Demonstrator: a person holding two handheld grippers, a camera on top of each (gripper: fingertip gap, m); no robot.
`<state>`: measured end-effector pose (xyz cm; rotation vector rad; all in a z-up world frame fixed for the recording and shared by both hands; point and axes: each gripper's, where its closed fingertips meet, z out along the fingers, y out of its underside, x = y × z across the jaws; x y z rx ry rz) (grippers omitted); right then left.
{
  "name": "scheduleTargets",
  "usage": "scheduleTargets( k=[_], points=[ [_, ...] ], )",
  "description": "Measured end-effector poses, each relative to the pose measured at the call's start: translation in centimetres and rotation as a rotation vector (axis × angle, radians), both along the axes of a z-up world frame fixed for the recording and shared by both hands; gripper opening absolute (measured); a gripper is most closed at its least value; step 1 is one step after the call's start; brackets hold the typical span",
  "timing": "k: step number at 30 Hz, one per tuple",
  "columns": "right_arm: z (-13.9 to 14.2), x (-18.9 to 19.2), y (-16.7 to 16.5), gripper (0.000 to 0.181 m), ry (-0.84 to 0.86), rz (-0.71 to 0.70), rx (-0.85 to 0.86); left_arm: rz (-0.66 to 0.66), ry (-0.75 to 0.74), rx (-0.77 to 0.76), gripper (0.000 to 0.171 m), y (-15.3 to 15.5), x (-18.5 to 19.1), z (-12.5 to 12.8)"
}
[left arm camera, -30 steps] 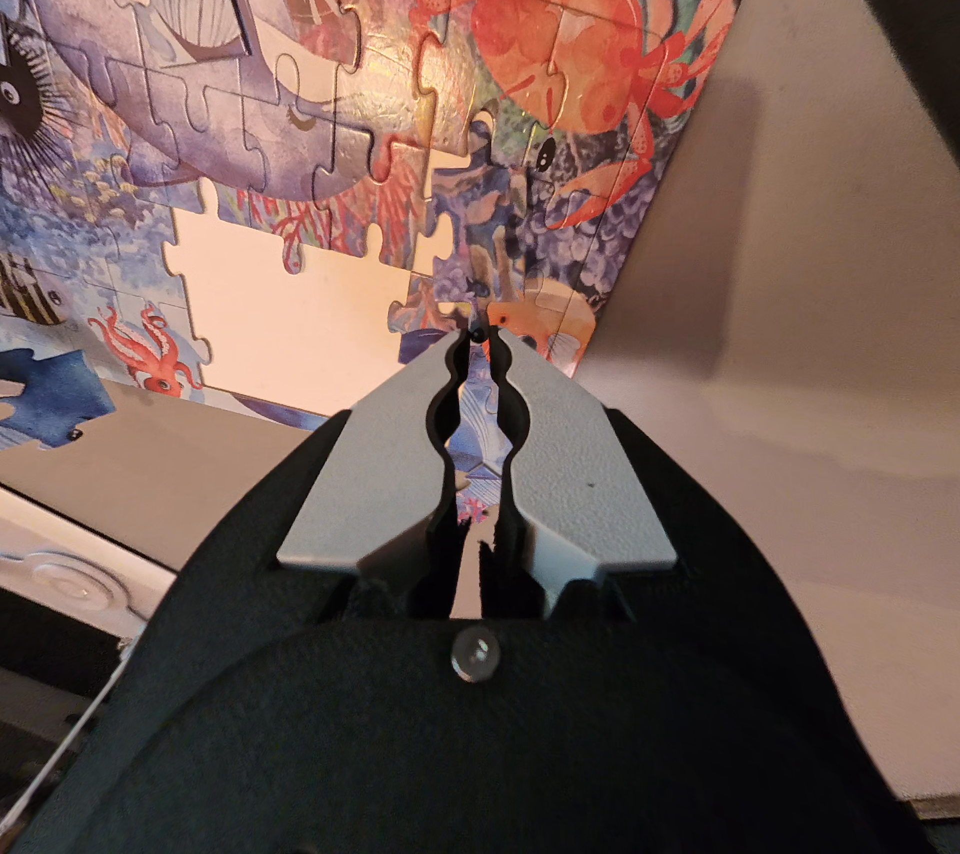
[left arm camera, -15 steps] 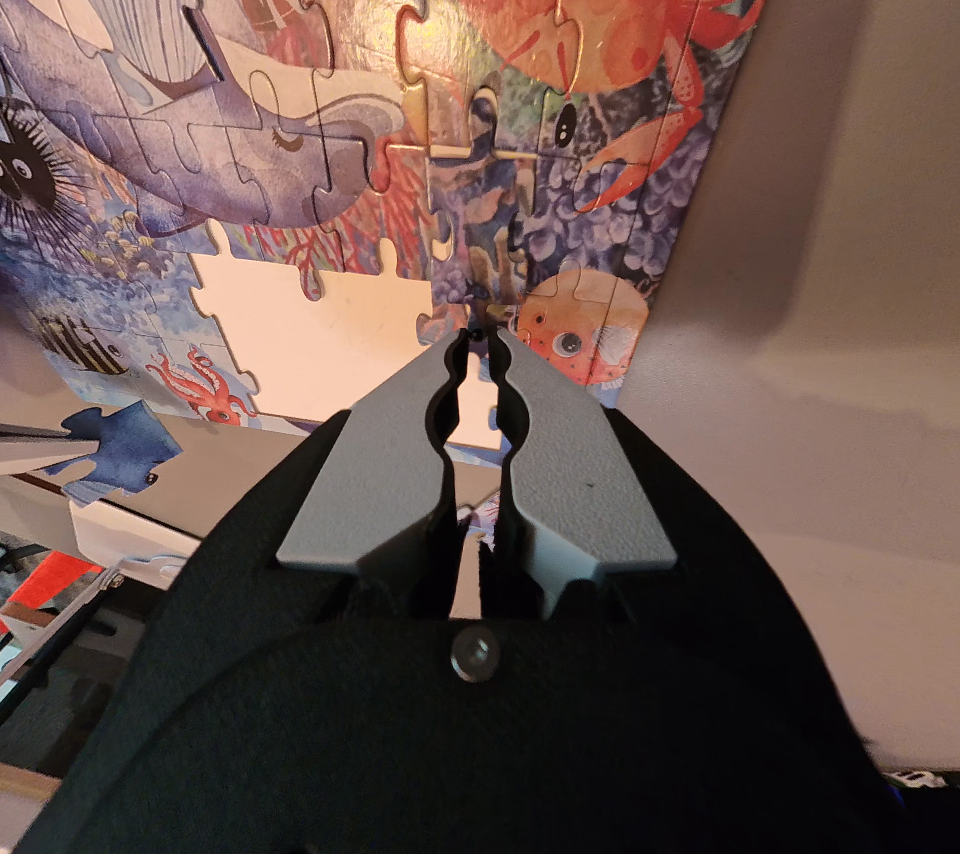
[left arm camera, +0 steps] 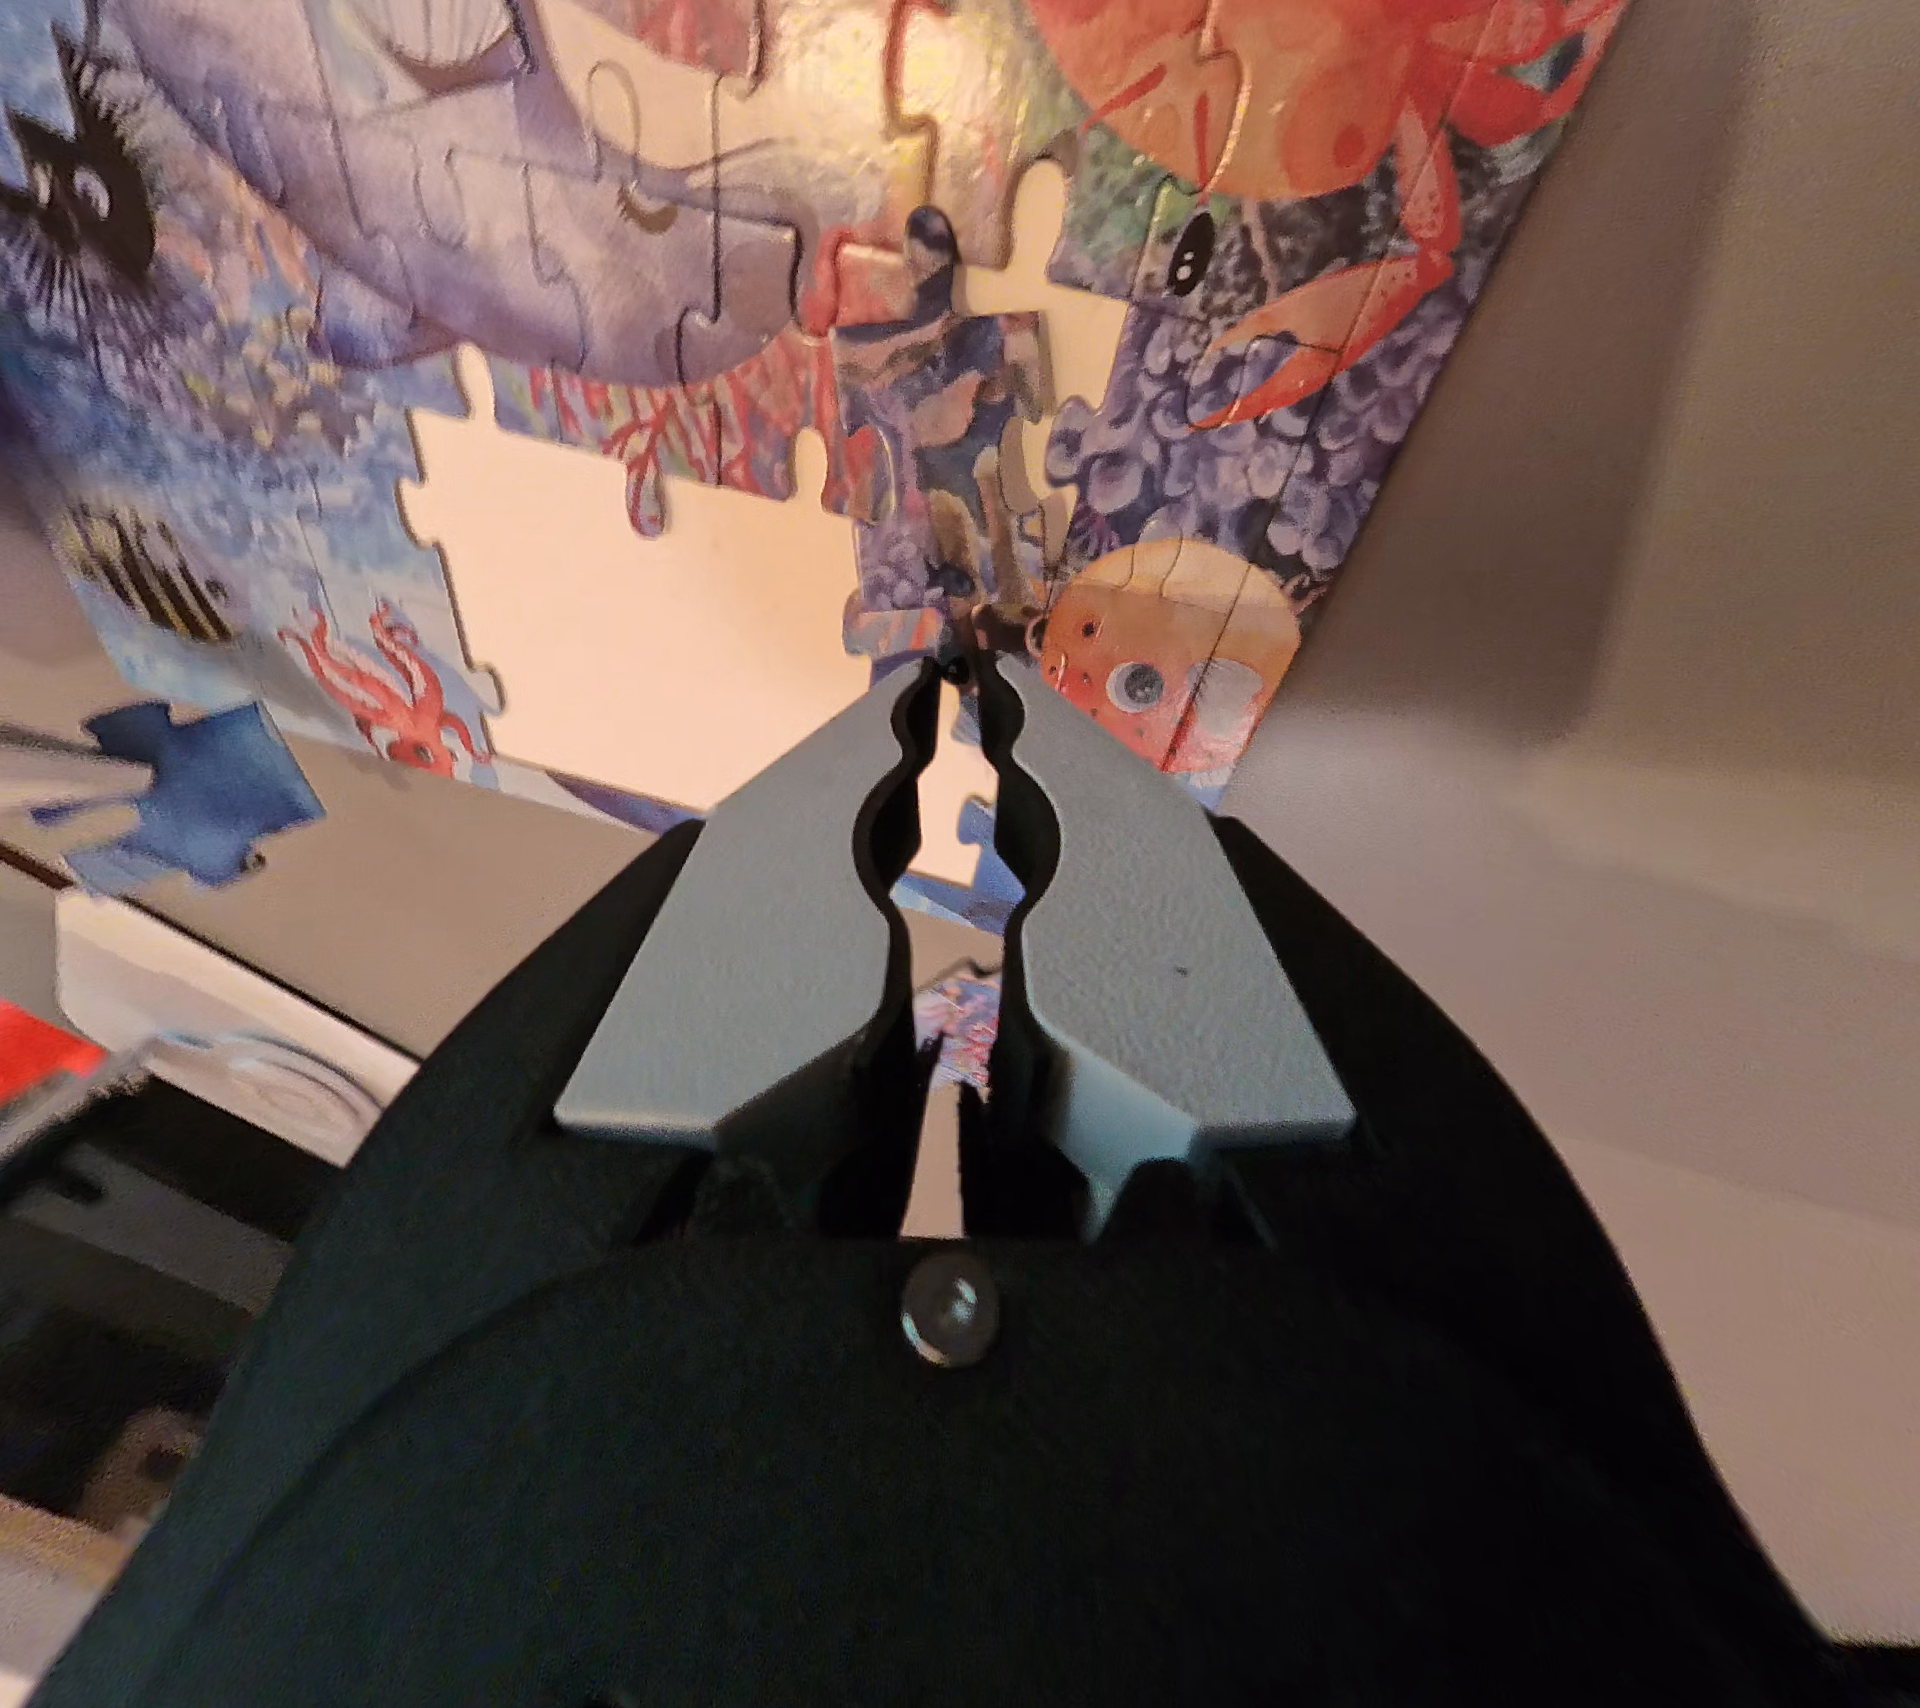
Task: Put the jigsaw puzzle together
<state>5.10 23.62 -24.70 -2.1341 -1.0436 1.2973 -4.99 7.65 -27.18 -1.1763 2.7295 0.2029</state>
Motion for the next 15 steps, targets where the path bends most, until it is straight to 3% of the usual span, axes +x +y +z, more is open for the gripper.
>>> scheduleTargets(
  k=[6, 12, 15],
  points=[
    [0.2, -0.1, 0.0, 0.0, 0.011, 0.001, -0.005, 0.462, -0.085, -0.034, 0.005, 0.0, -2.8, 0.6],
    [0.7, -0.5, -0.5, 0.0, 0.025, 0.015, -0.001, 0.928, -0.195, -0.204, 0.005, -4.1, -4.1, -0.4],
    [1.0, -0.6, -0.6, 0.0, 0.035, 0.017, 0.001, 1.092, -0.244, -0.236, 0.005, -5.6, -4.4, -1.3]
  ],
)
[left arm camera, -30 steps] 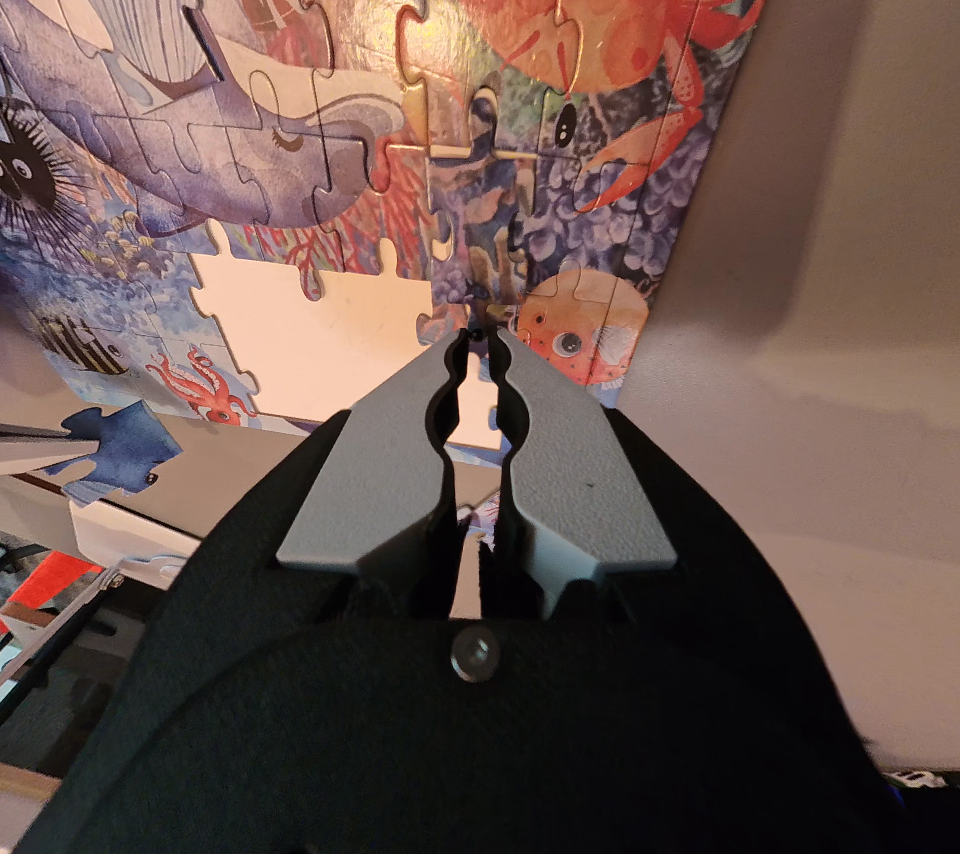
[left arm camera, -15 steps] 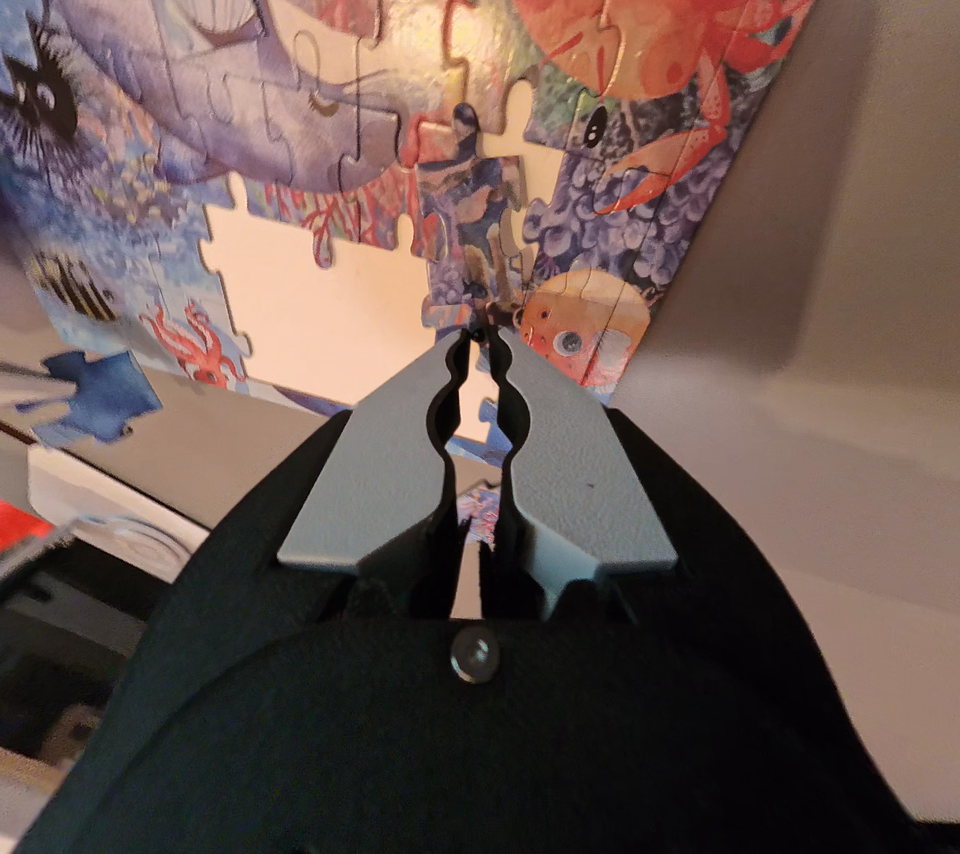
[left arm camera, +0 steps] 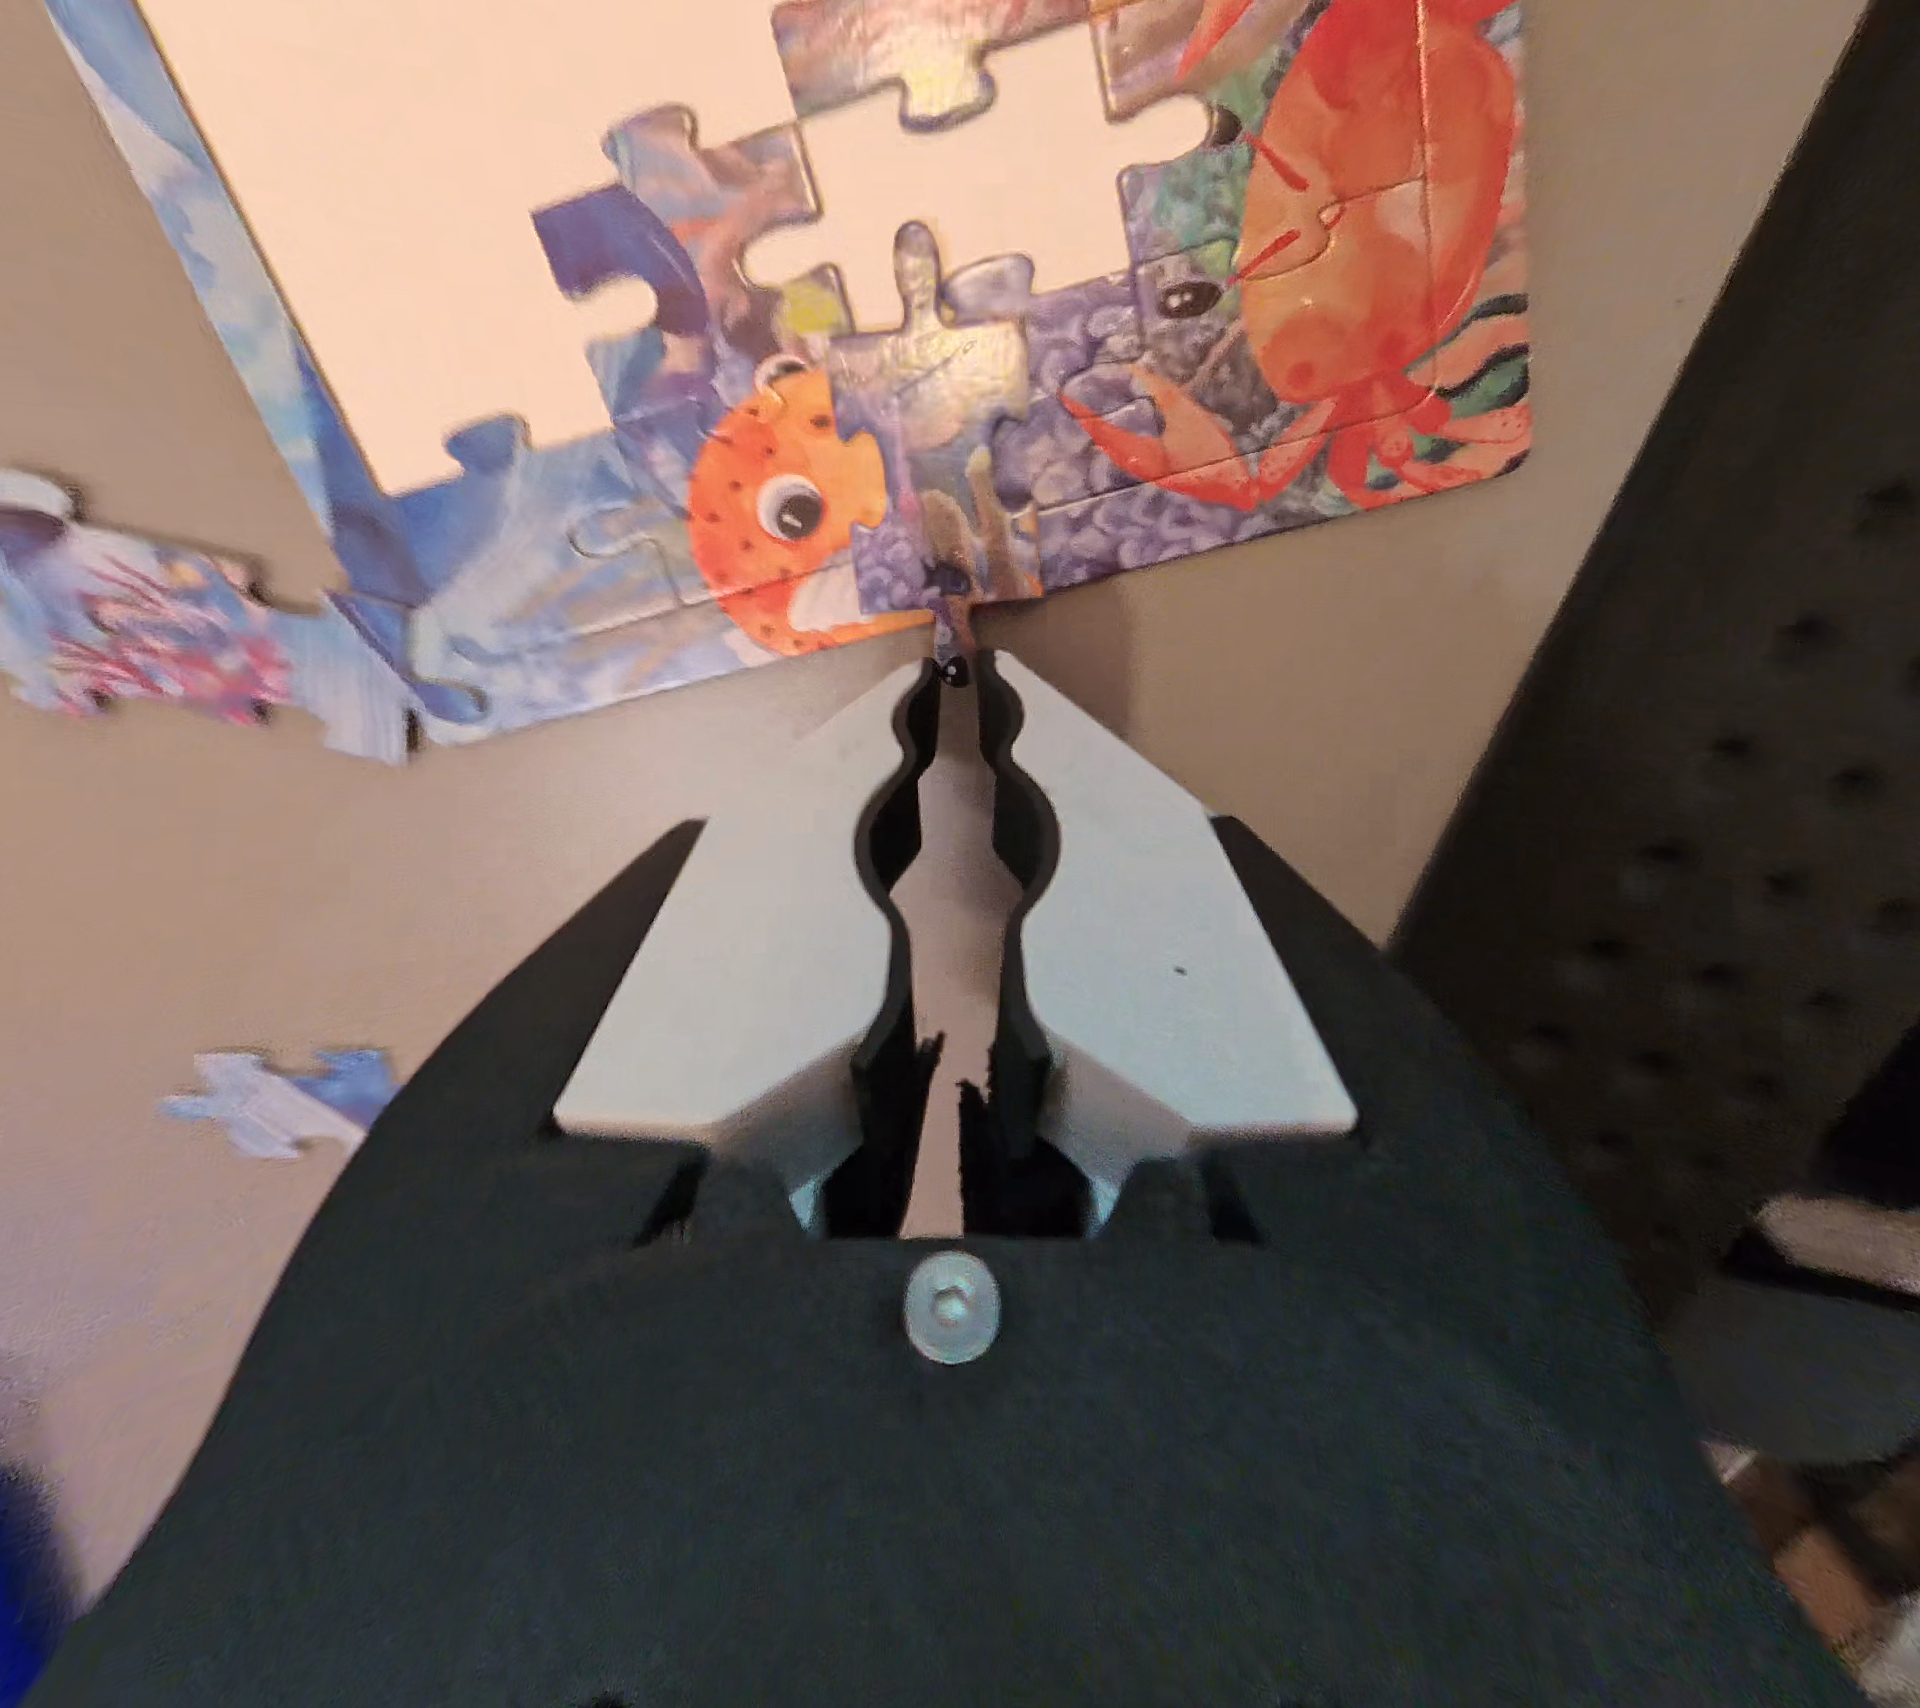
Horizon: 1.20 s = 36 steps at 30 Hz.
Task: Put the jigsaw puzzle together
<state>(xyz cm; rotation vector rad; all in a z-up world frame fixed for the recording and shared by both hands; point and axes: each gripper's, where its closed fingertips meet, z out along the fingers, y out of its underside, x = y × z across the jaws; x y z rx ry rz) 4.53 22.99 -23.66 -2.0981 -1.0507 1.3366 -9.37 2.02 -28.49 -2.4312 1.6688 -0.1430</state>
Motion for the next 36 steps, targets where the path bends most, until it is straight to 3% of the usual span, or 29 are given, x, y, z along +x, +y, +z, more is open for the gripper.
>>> scheduleTargets(
  k=[5, 9, 10, 11, 14, 18, 20, 25, 30, 36],
  points=[
    [0.5, 0.0, -0.2, 0.0, 0.016, 0.0, 0.0, 0.279, -0.221, -0.037, 0.005, -1.5, 2.1, -0.1],
    [0.7, -0.1, -0.3, 0.0, 0.027, 0.006, -0.008, 0.42, -0.35, -0.041, 0.006, -2.1, 3.7, 0.1],
    [0.7, -0.2, -0.4, 0.0, 0.028, 0.009, -0.009, 0.431, -0.375, -0.054, 0.014, -2.6, 4.5, 0.1],
    [0.7, -0.2, -0.4, 0.0, 0.027, 0.011, -0.009, 0.411, -0.407, -0.053, 0.028, -3.0, 5.4, 0.4],
    [0.8, -0.3, -0.5, 0.0, 0.03, 0.015, -0.008, 0.255, -0.484, -0.092, 0.037, -5.0, 7.6, 2.1],
    [1.0, -0.2, -0.5, 0.0, 0.037, 0.012, -0.007, -0.12, -0.28, 0.198, 0.052, -2.9, 6.2, 3.3],
    [1.0, -0.3, -0.6, 0.0, 0.037, 0.015, -0.008, -0.333, -0.14, 0.269, 0.057, -1.5, 5.5, 2.8],
    [0.9, -0.5, -0.8, 0.0, 0.027, 0.023, -0.001, -0.592, -0.15, 0.156, 0.059, -0.1, 6.9, 1.7],
    [0.6, -0.2, -0.5, 0.0, 0.025, 0.017, -0.01, -0.707, -0.038, 0.041, 0.057, 0.1, 6.6, -0.3],
    [0.2, -0.2, -0.3, 0.0, 0.028, 0.016, -0.023, -0.655, -0.068, -0.027, 0.052, -0.7, 6.4, -0.5]
  ],
)
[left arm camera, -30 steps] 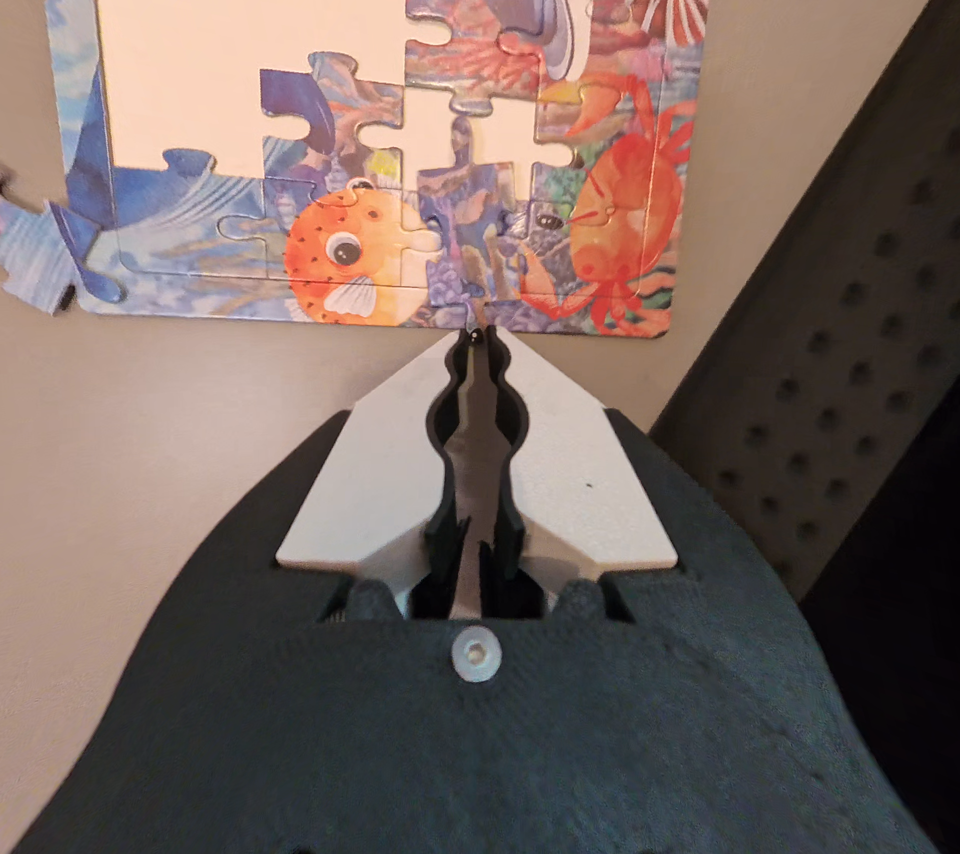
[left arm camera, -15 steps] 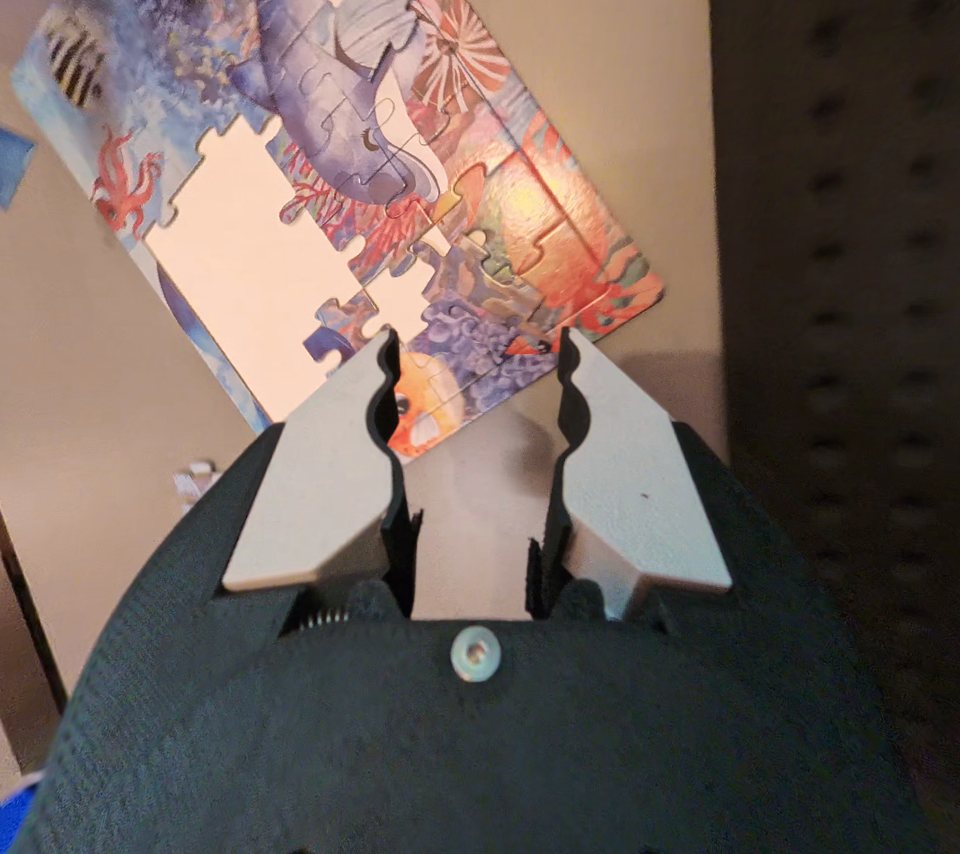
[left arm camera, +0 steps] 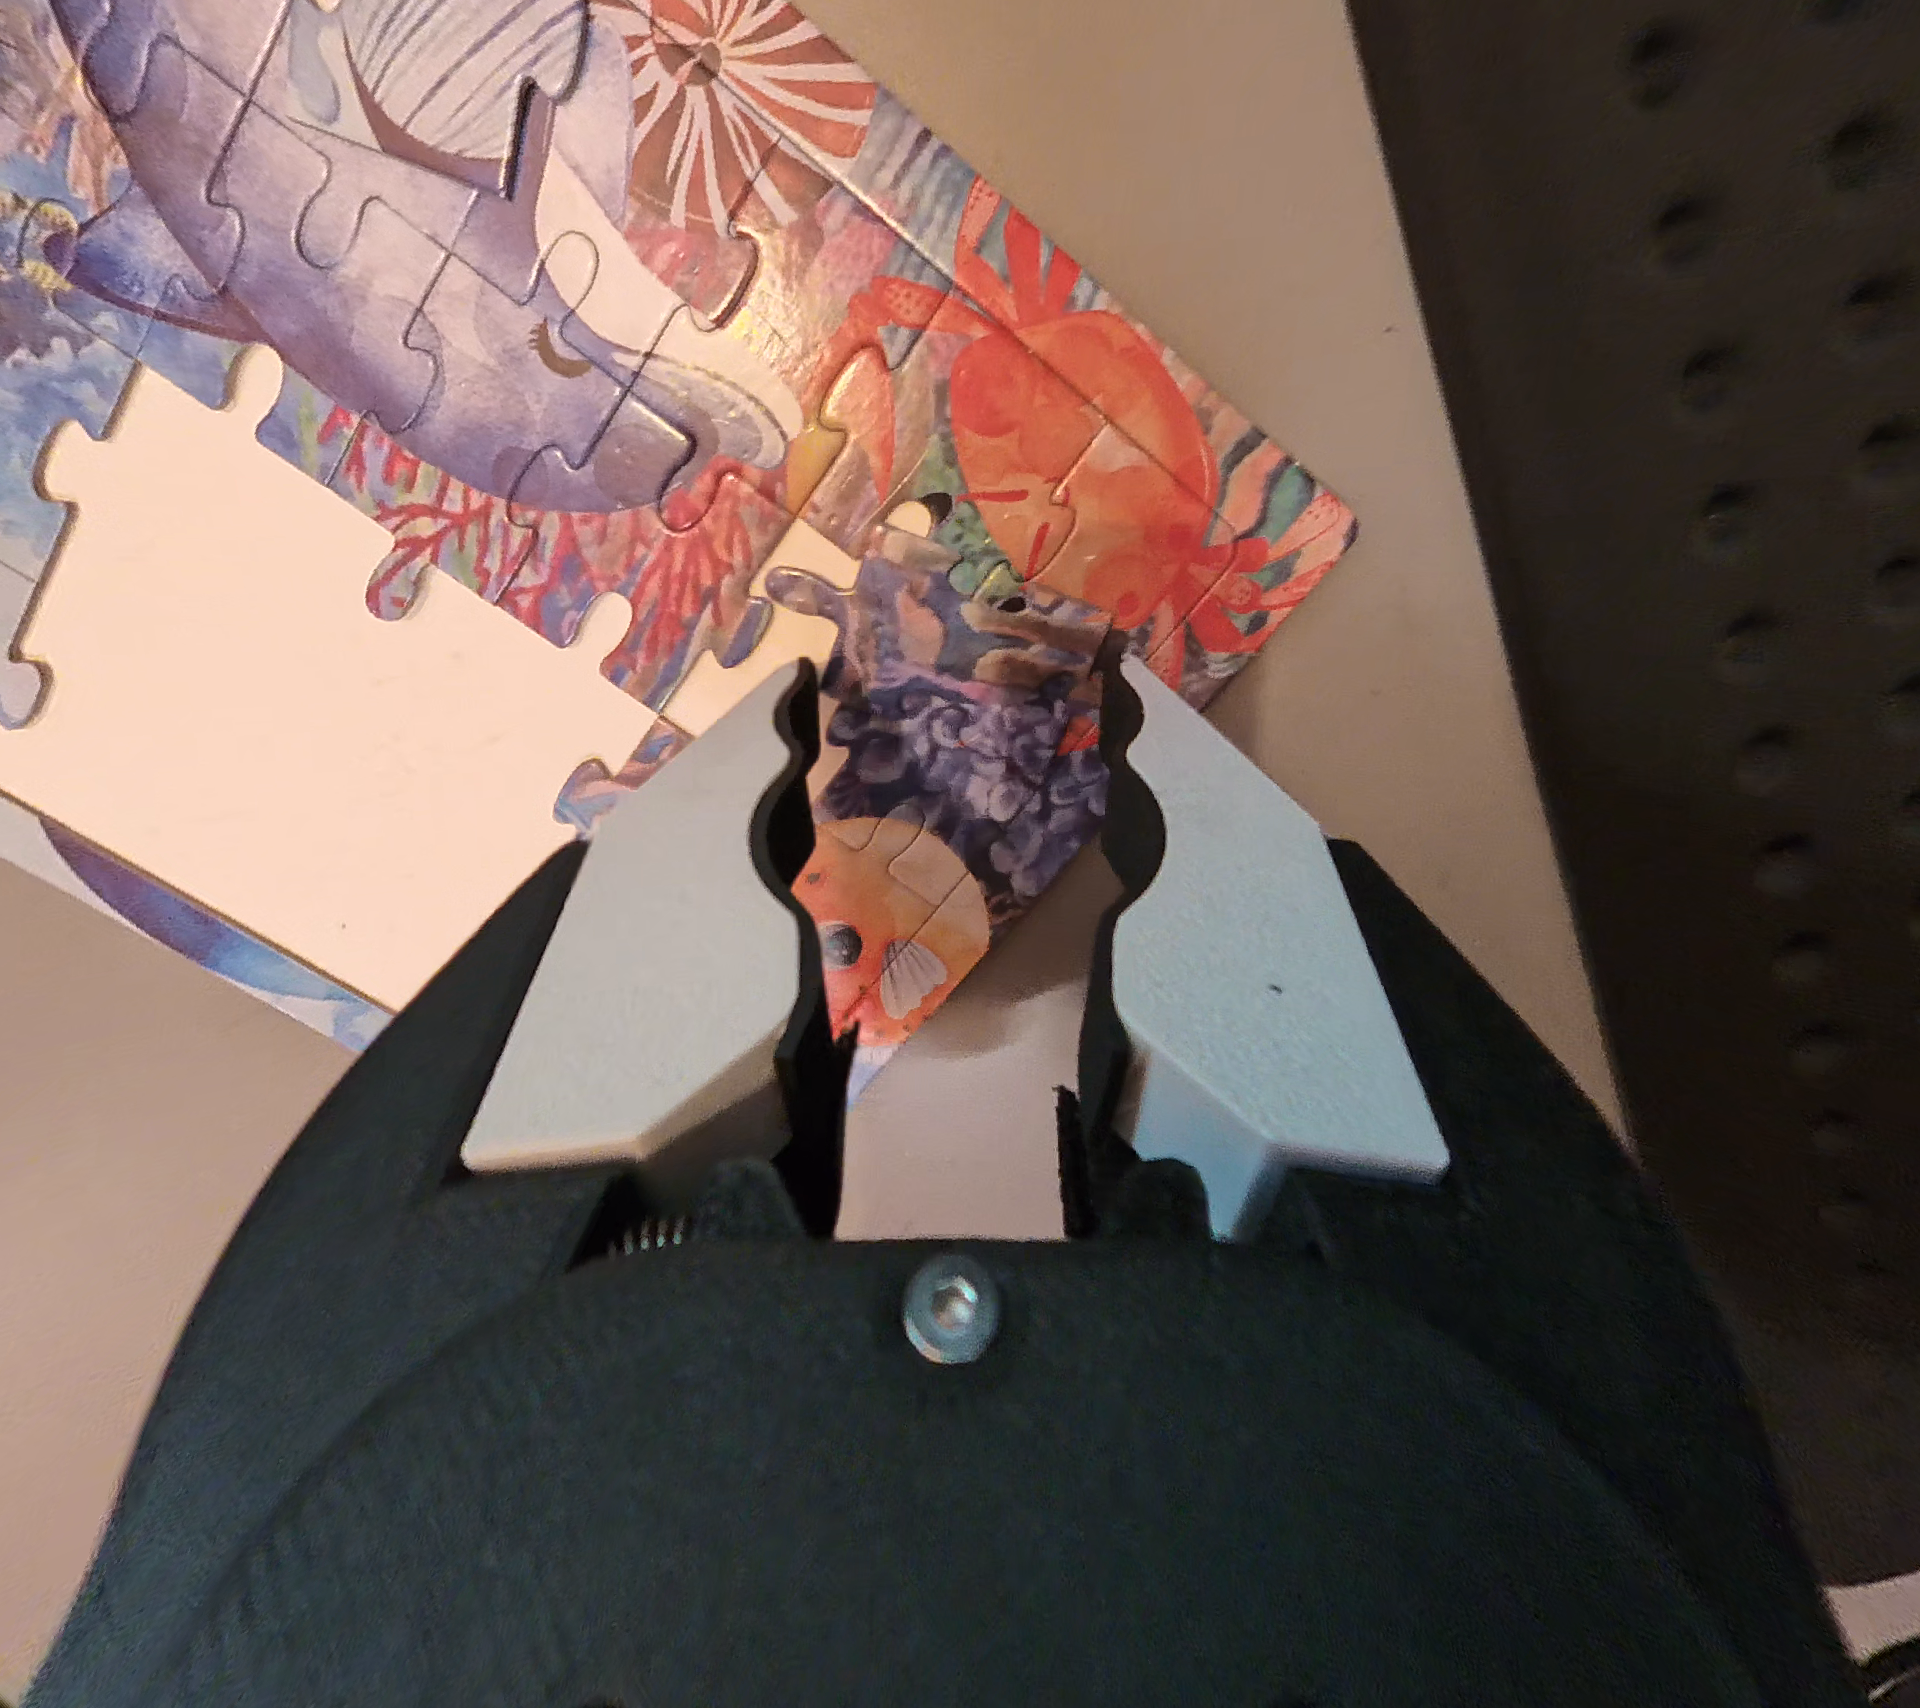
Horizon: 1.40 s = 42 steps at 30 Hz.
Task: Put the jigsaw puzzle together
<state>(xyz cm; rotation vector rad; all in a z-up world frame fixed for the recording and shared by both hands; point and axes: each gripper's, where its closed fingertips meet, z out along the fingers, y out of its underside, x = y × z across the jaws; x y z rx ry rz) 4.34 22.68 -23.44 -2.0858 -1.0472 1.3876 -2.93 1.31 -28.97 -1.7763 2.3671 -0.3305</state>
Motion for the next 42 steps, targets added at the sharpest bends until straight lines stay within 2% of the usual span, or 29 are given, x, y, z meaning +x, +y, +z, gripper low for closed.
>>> scheduleTargets(
  k=[6, 11, 23, 27, 30, 37, 42],
  points=[
    [0.1, 0.0, -0.1, 0.0, -0.001, 0.003, 0.006, 0.056, -0.017, -0.022, 0.05, -0.3, 0.0, 0.0],
    [0.5, 0.1, -0.1, 0.0, 0.008, -0.002, 0.01, 0.165, -0.04, -0.03, 0.049, -0.3, 0.3, 0.1],
    [0.7, -0.2, -0.2, 0.0, 0.021, 0.006, 0.007, 0.732, -0.22, 0.001, 0.049, 2.2, -0.2, 1.3],
    [0.7, -0.2, -0.3, 0.0, 0.021, 0.008, 0.008, 0.865, -0.293, 0.001, 0.049, 3.3, 0.2, 1.4],
    [0.8, -0.3, -0.4, 0.0, 0.023, 0.009, 0.009, 0.954, -0.293, 0.001, 0.049, 3.5, -0.1, 0.9],
    [0.9, -0.3, -0.4, 0.0, 0.03, 0.01, 0.005, 1.096, -0.306, 0.022, 0.05, 3.8, -0.1, 0.6],
    [1.3, -0.3, -0.4, 0.0, 0.039, 0.009, 0.011, 1.118, -0.302, 0.032, 0.071, 3.7, 0.1, 0.7]
  ],
)
